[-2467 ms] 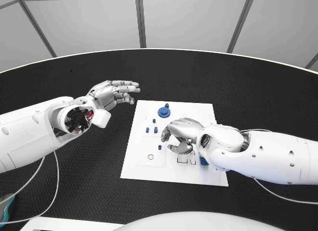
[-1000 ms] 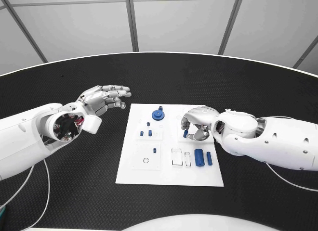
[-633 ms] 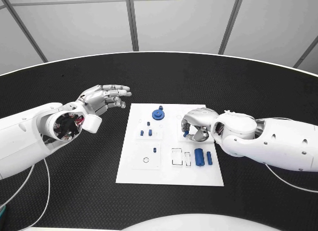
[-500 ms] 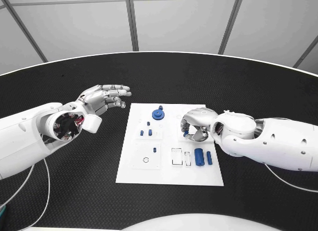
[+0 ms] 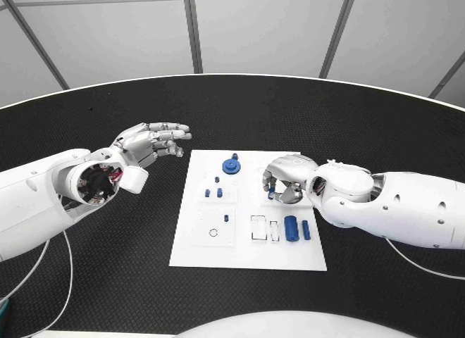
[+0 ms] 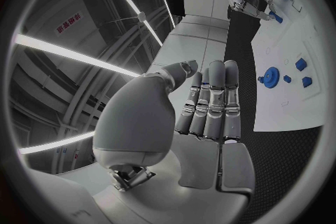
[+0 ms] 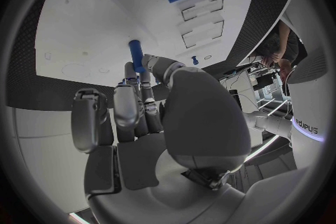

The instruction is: Assemble the parts on the task board

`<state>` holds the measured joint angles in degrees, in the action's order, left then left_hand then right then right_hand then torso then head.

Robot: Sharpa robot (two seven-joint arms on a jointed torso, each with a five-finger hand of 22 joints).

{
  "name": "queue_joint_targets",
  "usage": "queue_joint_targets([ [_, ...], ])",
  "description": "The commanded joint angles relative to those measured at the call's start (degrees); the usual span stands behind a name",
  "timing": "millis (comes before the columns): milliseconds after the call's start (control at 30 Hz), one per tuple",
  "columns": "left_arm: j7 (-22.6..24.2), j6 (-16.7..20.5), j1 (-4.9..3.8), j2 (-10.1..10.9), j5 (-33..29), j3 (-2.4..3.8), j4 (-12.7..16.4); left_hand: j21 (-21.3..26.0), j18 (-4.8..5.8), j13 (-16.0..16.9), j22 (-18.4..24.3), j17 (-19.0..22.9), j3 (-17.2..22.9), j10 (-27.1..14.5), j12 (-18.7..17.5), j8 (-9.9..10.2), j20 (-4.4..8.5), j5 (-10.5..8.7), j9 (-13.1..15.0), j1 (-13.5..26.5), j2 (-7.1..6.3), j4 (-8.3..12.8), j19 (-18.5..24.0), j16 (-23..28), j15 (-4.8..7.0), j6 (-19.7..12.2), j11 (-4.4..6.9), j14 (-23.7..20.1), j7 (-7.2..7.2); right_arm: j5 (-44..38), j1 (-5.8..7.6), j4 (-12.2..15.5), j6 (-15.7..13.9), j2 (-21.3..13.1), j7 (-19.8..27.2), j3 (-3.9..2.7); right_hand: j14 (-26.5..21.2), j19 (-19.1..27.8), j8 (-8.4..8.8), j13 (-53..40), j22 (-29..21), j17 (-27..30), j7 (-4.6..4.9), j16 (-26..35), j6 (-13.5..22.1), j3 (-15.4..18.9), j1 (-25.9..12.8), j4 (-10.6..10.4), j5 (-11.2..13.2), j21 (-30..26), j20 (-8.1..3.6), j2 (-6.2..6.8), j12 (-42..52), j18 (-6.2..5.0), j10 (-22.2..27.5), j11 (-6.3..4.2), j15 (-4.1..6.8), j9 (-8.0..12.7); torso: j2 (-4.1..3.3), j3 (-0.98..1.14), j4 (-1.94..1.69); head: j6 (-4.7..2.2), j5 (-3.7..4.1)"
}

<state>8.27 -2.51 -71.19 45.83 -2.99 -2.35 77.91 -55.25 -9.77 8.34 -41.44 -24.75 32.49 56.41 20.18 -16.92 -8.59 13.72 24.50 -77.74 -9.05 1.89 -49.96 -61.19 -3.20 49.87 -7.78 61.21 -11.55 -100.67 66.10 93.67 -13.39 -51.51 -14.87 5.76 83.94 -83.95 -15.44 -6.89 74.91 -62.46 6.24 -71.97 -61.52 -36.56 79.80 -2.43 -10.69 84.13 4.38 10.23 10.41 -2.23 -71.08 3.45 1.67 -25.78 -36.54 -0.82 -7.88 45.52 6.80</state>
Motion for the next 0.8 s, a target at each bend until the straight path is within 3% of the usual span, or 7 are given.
queue_joint_targets([
  [33,-0.02,0.01,0.0,-0.01,0.0,0.0,-0.02,-0.04,-0.79,-0.05,-0.06,0.06,-0.12,0.16,-0.04,-0.23,0.03,-0.08,-0.06,-0.39,-0.03,0.17,0.34,0.3,-0.05,0.09,-0.03,-0.24,-0.35,0.0,0.0,0.6,-0.48,-0.38,-0.25,-0.01,1.51,-3.59,-0.29,-0.77,11.73,-0.32,0.09,-0.39,-0.24,-0.44,0.8,0.41,-0.37,0.35,-0.51,-0.86,0.14,0.85,-1.77,-1.12,0.44,-0.23,0.07,0.02,0.08,0.08,-0.08],
  [333,-0.03,0.02,0.0,-0.31,0.0,0.0,-0.29,-0.07,-0.79,-0.12,-0.09,0.13,-0.18,0.14,-0.04,-0.24,0.04,-0.09,-0.11,-0.47,0.02,0.19,0.37,0.33,-0.05,0.05,-0.04,-0.23,-0.37,0.0,0.13,4.78,-1.71,-3.01,-1.02,-0.15,1.59,-3.79,-0.59,-1.19,12.05,-0.65,0.08,-0.74,-0.53,-1.02,0.86,0.81,-0.55,0.82,-0.54,-0.82,0.19,0.96,-2.48,-1.17,0.47,-0.63,0.19,-0.01,0.2,0.08,-0.01],
  [533,-0.05,-0.06,0.0,-0.61,0.0,0.0,-0.48,-0.07,-0.79,-0.12,-0.09,0.13,-0.18,0.14,-0.04,-0.24,0.04,-0.09,-0.11,-0.47,0.02,0.19,0.37,0.33,-0.05,0.05,-0.04,-0.23,-0.37,0.0,1.07,9.19,-3.03,-4.43,-1.19,-0.78,1.62,-3.84,-0.65,-1.28,12.13,-0.78,0.06,-0.85,-0.59,-1.1,0.81,0.86,-0.57,0.94,-0.55,-0.77,0.18,0.99,-2.59,-1.18,0.48,-0.72,0.2,-0.03,0.15,-0.21,0.06],
  [667,-0.04,-0.14,0.01,-0.77,0.0,0.0,-0.56,-0.07,-0.79,-0.12,-0.09,0.13,-0.18,0.14,-0.04,-0.24,0.04,-0.09,-0.11,-0.47,0.02,0.19,0.37,0.33,-0.05,0.05,-0.04,-0.23,-0.37,0.0,1.41,12.18,-4.26,-4.08,-0.91,-1.24,1.64,-3.91,-0.76,-1.42,12.22,-0.87,0.04,-0.95,-0.73,-1.24,0.72,0.92,-0.59,1.09,-0.57,-0.67,0.17,1.03,-2.81,-1.23,0.51,-0.86,0.1,-0.02,0.01,-0.36,0.05],
  [800,-0.04,-0.23,0.01,-0.92,0.0,0.0,-0.61,-0.07,-0.79,-0.12,-0.09,0.13,-0.18,0.14,-0.04,-0.24,0.04,-0.09,-0.11,-0.47,0.02,0.19,0.37,0.33,-0.05,0.05,-0.04,-0.23,-0.37,0.0,1.52,13.43,-5.18,-2.21,-0.27,-1.42,1.65,-3.9,-0.79,-1.48,12.22,-0.92,0.03,-1.0,-0.76,-1.35,0.73,0.99,-0.63,1.08,-0.58,-0.64,0.15,1.02,-2.89,-1.25,0.52,-0.92,0.09,-0.04,-0.01,-0.37,-0.31],
])
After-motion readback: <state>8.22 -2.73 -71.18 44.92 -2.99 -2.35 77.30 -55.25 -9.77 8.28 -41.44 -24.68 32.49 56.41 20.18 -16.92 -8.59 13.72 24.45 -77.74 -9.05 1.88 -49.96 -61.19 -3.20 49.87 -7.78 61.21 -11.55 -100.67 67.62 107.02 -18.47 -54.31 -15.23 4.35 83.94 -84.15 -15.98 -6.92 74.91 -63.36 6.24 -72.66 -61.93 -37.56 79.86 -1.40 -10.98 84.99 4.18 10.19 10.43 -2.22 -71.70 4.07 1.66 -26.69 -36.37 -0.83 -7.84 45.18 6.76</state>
